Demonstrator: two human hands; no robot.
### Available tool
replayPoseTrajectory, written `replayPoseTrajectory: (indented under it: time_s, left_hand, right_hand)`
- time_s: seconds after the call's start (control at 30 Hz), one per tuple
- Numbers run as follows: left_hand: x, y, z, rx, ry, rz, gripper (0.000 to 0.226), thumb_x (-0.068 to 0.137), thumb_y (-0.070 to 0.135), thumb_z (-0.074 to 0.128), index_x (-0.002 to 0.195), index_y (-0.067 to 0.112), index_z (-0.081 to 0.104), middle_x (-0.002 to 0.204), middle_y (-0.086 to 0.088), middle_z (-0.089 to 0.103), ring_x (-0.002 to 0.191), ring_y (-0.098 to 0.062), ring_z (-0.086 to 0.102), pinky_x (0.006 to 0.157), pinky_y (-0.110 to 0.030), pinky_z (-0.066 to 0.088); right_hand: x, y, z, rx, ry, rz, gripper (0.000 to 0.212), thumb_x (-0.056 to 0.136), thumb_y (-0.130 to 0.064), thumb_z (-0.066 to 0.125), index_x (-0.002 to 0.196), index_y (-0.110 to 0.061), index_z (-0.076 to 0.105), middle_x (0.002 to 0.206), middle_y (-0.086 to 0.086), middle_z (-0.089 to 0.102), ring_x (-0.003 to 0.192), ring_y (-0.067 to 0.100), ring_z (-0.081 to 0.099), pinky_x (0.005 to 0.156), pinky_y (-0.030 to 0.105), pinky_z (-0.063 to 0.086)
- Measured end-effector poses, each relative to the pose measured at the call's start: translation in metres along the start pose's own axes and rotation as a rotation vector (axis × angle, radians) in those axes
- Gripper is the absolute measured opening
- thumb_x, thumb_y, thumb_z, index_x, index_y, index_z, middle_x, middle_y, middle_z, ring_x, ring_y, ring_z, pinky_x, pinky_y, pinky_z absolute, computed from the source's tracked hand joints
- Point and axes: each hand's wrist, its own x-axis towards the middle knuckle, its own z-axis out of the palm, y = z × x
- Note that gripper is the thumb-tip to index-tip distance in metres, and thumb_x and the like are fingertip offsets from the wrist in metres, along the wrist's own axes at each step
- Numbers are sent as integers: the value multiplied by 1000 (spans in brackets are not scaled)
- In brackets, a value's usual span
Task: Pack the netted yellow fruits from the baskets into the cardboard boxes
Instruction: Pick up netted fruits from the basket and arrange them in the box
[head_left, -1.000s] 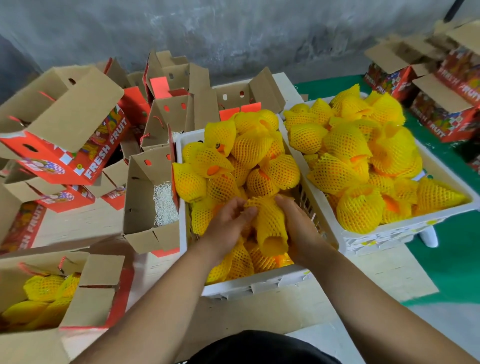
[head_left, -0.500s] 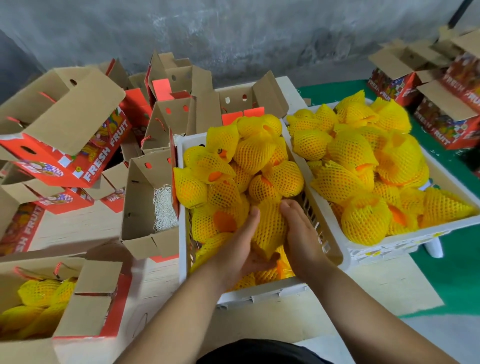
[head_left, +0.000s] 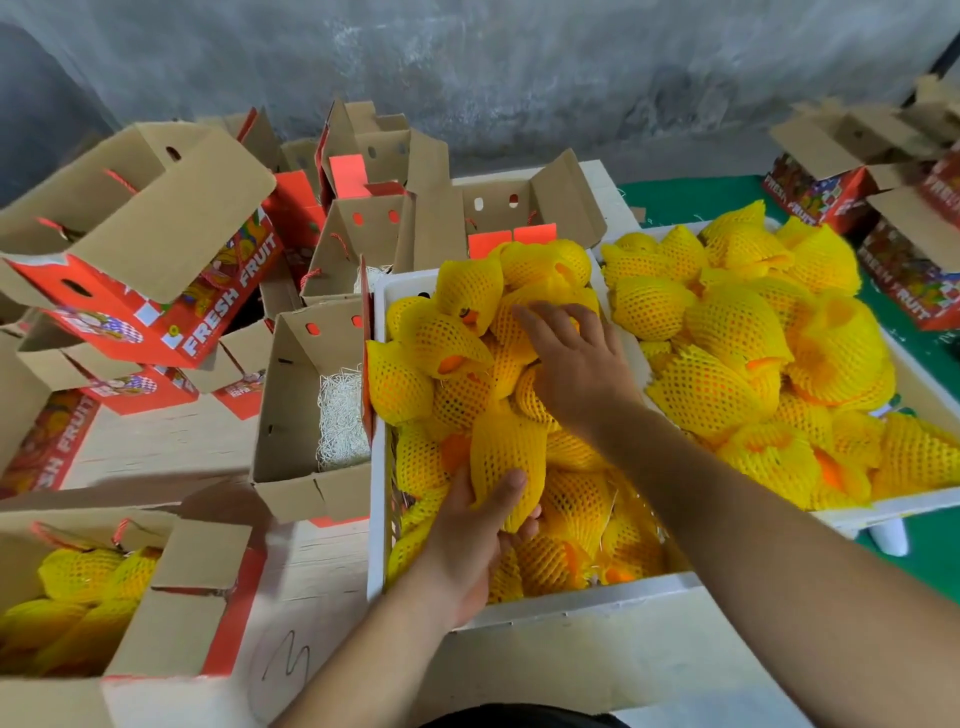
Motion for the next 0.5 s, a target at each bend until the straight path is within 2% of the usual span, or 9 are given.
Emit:
replayPoseTrajectory:
  time_s: [0.07, 0.13, 0.23, 0.33, 0.43, 0.5]
  left_hand:
    - [0, 0, 0, -9, 13, 16, 60, 88, 38, 80, 142, 31, 54, 118, -11, 71, 96, -26, 68, 83, -39, 57]
    - [1, 2, 0, -57, 22, 16, 65, 86, 35, 76, 145, 27, 51, 117, -15, 68, 95, -28, 67, 80, -39, 58]
    - [-1, 4, -1, -84, 16, 32, 66, 86, 37, 82, 144, 27, 51, 112, -13, 69, 94, -28, 67, 78, -39, 57]
    - [-2, 4, -2, -85, 12, 34, 62, 83, 40, 81, 138, 32, 54, 110, -9, 73, 94, -26, 70, 79, -38, 58]
    - [-1, 2, -3, -113, 15, 19, 73, 76, 46, 85, 140, 33, 53, 110, -8, 74, 93, -25, 70, 80, -38, 59]
    - [-1, 0, -4, -126, 26, 27, 72, 81, 43, 82, 144, 32, 51, 109, -9, 74, 91, -26, 71, 80, -39, 59]
  right_hand:
    - [18, 0, 8, -170, -69, 27, 82, 90, -27, 61, 161, -33, 19, 145, 4, 40, 130, 36, 36, 112, 54, 27]
    - [31, -5, 12, -250, -34, 57, 80, 87, -25, 67, 155, -30, 27, 135, 9, 43, 121, 37, 40, 108, 54, 31]
    - [38, -9, 19, -316, 74, -15, 64, 86, -17, 68, 143, -15, 39, 146, 16, 45, 133, 42, 42, 112, 55, 33]
    - [33, -3, 20, -238, 105, -118, 53, 92, -24, 64, 138, -10, 42, 147, 13, 51, 141, 40, 40, 116, 53, 24]
    - [23, 0, 5, -122, 110, -5, 85, 72, -51, 79, 141, -19, 41, 133, 5, 59, 130, 36, 45, 108, 51, 24]
    - [7, -2, -8, 53, 209, 135, 85, 70, -62, 74, 143, -28, 44, 128, 2, 62, 126, 35, 45, 104, 50, 24]
